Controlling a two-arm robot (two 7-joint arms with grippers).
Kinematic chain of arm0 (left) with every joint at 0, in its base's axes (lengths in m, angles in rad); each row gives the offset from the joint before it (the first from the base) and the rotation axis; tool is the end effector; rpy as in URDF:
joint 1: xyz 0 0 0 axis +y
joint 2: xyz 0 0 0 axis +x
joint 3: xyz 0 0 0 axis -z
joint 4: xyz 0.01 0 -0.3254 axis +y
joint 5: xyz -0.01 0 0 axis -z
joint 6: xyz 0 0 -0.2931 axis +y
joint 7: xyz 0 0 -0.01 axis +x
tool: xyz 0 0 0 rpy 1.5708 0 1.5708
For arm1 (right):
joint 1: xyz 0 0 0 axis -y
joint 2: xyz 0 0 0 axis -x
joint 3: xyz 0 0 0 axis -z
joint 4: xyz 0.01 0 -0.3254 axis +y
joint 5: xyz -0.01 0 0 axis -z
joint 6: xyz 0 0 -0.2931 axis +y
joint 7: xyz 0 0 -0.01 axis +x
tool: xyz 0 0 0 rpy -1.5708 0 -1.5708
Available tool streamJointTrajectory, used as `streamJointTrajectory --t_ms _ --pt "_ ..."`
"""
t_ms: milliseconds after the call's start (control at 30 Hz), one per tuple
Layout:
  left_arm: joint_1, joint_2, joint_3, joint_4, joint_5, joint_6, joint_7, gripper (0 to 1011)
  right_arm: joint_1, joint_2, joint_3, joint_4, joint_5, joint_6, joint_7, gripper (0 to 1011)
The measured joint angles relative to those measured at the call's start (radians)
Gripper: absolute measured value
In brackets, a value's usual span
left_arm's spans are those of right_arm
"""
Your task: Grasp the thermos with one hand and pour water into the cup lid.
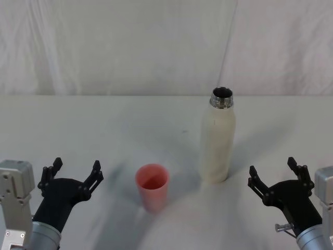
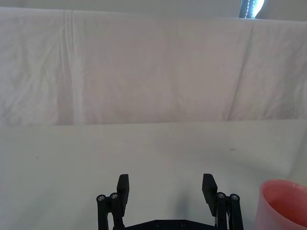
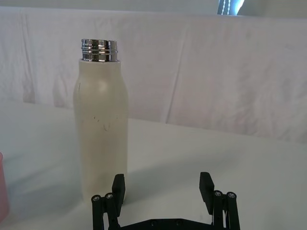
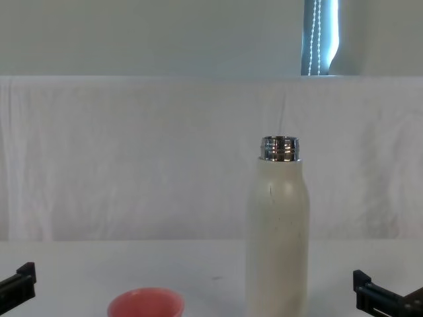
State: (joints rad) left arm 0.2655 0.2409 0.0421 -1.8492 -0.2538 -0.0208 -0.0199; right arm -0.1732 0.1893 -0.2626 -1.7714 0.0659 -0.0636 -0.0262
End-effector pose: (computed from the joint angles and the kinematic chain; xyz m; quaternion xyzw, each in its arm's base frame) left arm 0.2283 0.0476 -0.3184 -0.0174 0.0064 0.6616 0.7496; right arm 0.2448 0.0271 -0.3315 -0.0015 -0.0413 -0.6057 0.7946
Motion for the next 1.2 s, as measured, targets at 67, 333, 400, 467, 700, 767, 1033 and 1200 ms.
streamJointTrajectory --t_ms 67,333,400,467,700,767,1033,1200 --pt "0.0 0.0 0.0 0.0 0.0 0.0 0.0 1001 0.0 0.0 0.0 0.0 0.0 0.0 0.0 1000" --pt "0.0 0.0 0.0 0.0 0.0 0.0 0.0 1001 0.0 0.0 0.0 0.0 0.0 0.0 0.0 1000" --pt "0.0 0.0 0.0 0.0 0.0 0.0 0.0 1001 0.0 0.0 0.0 0.0 0.0 0.0 0.0 1000" --pt "0.0 0.0 0.0 0.0 0.0 0.0 0.0 1001 0.0 0.0 0.0 0.0 0.0 0.0 0.0 1000" --pt "0.0 0.0 0.0 0.0 0.0 0.0 0.0 1001 0.0 0.0 0.0 0.0 0.0 0.0 0.0 1000" --pt "0.0 0.0 0.0 0.0 0.0 0.0 0.0 1001 0.0 0.0 0.0 0.0 0.0 0.0 0.0 1000" --pt "0.0 0.0 0.0 0.0 0.0 0.0 0.0 1001 0.0 0.0 0.0 0.0 0.0 0.0 0.0 1000" --pt "0.0 0.0 0.0 0.0 0.0 0.0 0.0 1001 0.0 0.0 0.0 0.0 0.0 0.0 0.0 1000"
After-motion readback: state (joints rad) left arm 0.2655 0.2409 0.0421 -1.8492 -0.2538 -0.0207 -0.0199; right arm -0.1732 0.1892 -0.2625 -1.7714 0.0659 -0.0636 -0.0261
